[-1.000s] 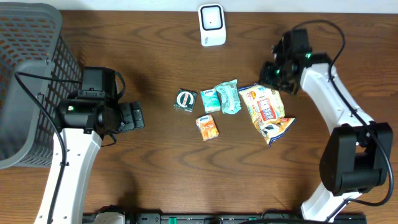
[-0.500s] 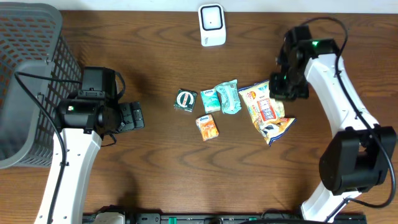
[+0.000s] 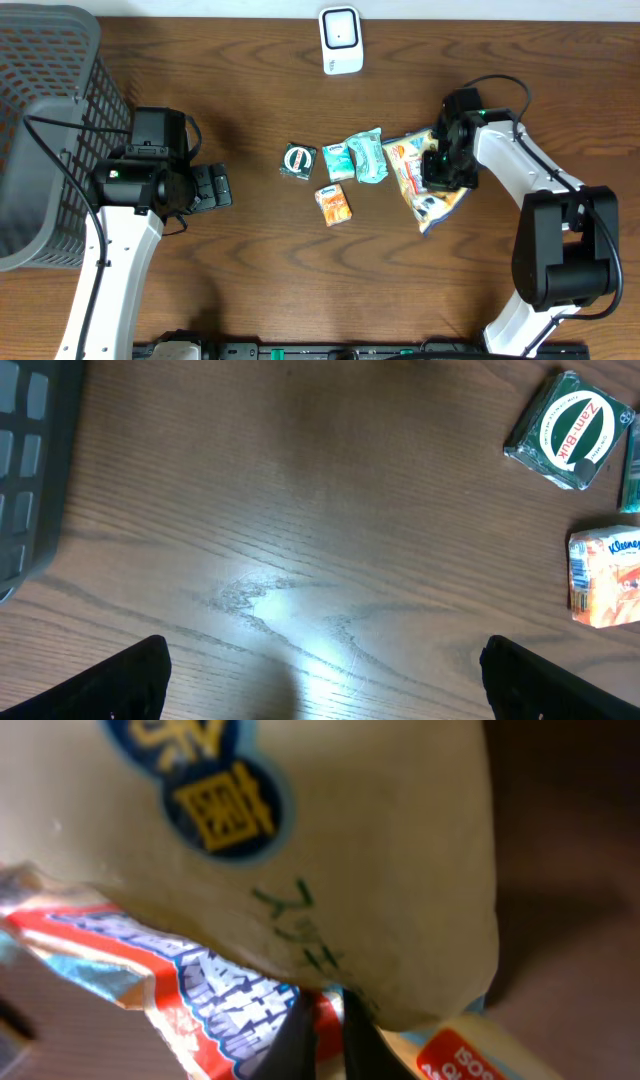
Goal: Scan the item barcode
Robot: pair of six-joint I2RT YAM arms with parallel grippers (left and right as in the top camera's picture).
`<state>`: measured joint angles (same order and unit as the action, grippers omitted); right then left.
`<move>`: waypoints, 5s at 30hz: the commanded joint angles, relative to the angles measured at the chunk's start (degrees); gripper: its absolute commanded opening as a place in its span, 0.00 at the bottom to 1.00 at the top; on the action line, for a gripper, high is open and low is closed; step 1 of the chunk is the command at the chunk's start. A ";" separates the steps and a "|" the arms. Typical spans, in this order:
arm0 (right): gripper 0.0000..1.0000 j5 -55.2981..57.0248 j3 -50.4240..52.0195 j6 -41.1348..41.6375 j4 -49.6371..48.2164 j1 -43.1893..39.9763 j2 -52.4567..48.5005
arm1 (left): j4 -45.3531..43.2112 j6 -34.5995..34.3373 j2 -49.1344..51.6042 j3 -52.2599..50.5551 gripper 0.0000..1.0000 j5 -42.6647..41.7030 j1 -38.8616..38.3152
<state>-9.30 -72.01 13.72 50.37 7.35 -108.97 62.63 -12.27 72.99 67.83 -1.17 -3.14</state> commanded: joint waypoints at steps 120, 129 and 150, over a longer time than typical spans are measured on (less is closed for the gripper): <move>0.38 7.26 -19.52 0.81 15.47 5.68 -0.98 | 0.11 -0.94 0.31 -0.28 0.98 0.31 -0.22; 0.15 7.76 -11.37 1.05 5.57 6.10 -1.33 | 0.11 -0.94 0.31 -0.28 0.98 0.31 -0.22; 0.24 0.81 -21.77 2.45 2.93 5.55 -5.53 | 0.11 -0.94 0.31 -0.28 0.98 0.31 -0.22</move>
<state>-7.22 -86.52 16.75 50.06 13.34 -114.93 62.63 -12.27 72.99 67.83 -1.17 -3.14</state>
